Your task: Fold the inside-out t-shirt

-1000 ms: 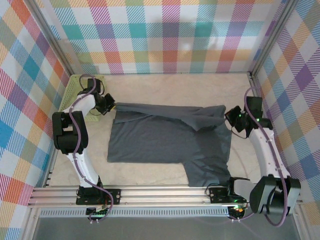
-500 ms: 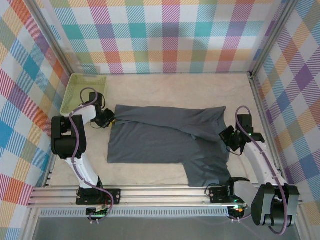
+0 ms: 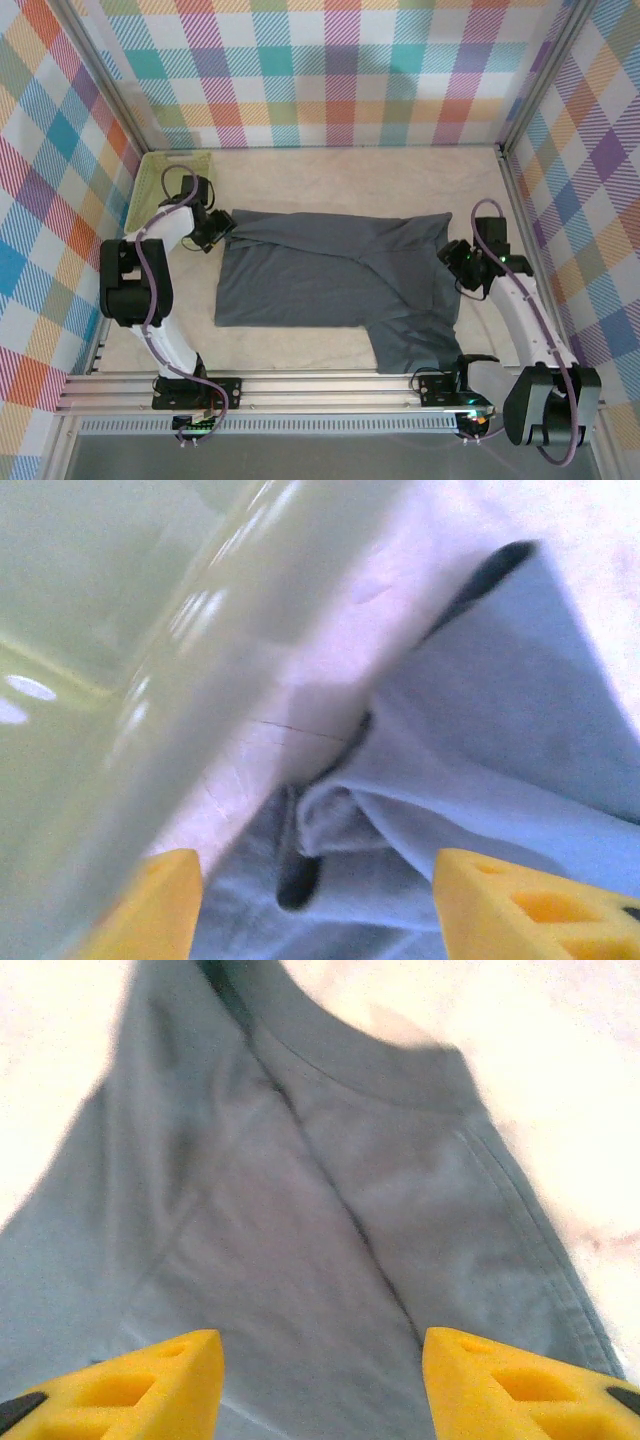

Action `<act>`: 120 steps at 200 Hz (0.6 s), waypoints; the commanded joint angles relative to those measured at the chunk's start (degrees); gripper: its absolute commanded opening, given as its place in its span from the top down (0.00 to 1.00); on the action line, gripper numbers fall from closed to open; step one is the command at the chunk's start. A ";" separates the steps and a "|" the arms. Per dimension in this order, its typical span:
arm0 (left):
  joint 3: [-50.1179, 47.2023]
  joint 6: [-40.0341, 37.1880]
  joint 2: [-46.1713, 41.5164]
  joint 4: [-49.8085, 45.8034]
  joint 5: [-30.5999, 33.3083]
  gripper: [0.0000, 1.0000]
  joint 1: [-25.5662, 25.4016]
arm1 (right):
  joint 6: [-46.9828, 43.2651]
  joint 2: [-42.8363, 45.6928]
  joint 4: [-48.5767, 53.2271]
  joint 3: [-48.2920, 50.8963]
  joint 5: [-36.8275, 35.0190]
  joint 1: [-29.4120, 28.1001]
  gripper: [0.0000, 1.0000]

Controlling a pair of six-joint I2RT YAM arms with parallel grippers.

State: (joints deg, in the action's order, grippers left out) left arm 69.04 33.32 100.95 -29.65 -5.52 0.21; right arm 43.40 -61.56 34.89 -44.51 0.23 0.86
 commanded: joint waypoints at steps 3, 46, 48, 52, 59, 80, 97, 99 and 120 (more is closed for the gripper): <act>3.75 -1.23 -4.56 -5.26 7.40 0.34 -1.94 | -4.15 -3.39 0.37 -5.28 -0.94 -1.84 0.44; 5.64 -3.22 -5.70 -3.57 7.51 0.37 -9.15 | -6.90 -11.79 -5.23 -9.73 1.39 -8.44 0.43; 5.66 -3.43 -5.57 -3.29 7.16 0.37 -9.52 | -6.96 -12.57 -5.50 -9.98 1.43 -8.71 0.43; 6.04 -3.60 -4.99 -2.86 6.53 0.37 -10.31 | -7.19 -13.96 -5.98 -10.61 1.52 -9.13 0.43; 7.09 -3.86 -3.66 -2.74 6.18 0.37 -11.46 | -7.70 -16.54 -6.86 -11.82 1.65 -10.06 0.43; 10.14 -3.73 1.17 -2.78 4.71 0.37 -13.14 | -7.98 -24.65 -9.01 -15.52 2.59 -10.80 0.43; 10.59 -3.18 4.57 -1.18 5.01 0.35 -12.98 | -8.68 -30.85 -10.88 -18.50 1.55 -10.79 0.43; 10.64 -3.31 4.78 -1.09 5.04 0.35 -12.96 | -8.79 -31.55 -10.87 -18.83 1.38 -10.79 0.43; 11.30 -3.50 9.18 -0.79 4.60 0.33 -12.14 | -9.83 -38.58 -10.36 -23.45 -0.54 -10.49 0.43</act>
State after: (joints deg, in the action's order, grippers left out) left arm 79.00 30.55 105.60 -30.52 -0.38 -13.26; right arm 35.94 -94.56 26.33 -63.29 1.32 -9.93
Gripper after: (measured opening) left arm 0.660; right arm 0.573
